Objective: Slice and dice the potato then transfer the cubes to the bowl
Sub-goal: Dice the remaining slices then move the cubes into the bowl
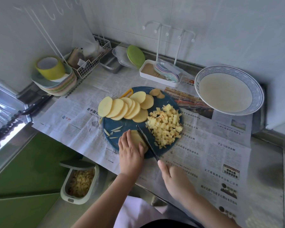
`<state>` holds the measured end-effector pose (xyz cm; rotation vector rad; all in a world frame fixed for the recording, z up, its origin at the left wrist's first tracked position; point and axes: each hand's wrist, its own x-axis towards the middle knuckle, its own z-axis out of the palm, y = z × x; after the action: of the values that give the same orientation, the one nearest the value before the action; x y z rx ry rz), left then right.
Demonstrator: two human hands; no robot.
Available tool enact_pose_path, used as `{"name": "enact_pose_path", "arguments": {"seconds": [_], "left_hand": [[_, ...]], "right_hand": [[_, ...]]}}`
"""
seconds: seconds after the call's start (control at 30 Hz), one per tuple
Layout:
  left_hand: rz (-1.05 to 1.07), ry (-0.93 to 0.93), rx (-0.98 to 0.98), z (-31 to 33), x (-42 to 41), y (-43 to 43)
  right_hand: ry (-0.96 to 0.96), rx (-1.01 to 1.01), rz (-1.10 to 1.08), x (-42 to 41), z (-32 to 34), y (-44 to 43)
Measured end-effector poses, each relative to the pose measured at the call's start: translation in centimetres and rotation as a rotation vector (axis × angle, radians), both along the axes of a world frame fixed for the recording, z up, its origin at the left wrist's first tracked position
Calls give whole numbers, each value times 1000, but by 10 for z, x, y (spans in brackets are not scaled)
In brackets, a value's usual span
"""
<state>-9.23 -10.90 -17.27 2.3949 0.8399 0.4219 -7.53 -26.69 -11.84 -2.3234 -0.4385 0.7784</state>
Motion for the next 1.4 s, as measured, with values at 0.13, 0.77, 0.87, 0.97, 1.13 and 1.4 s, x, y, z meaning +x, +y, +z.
{"name": "enact_pose_path", "arguments": {"seconds": [0.13, 0.77, 0.87, 0.97, 1.13, 1.4], "left_hand": [[-33, -10, -10, 0, 1, 3], [-44, -2, 57, -8, 2, 4], [-53, 19, 65, -8, 2, 6], [-72, 6, 99, -9, 3, 6], [-43, 9, 67, -8, 4, 6], [1, -102, -93, -4, 1, 6]], "right_hand": [[29, 97, -2, -5, 2, -10], [39, -72, 68, -12, 12, -1], [69, -93, 60, -7, 15, 2], [65, -133, 82, -3, 13, 11], [-13, -186, 100, 5, 7, 26], [316, 170, -75, 20, 0, 7]]}}
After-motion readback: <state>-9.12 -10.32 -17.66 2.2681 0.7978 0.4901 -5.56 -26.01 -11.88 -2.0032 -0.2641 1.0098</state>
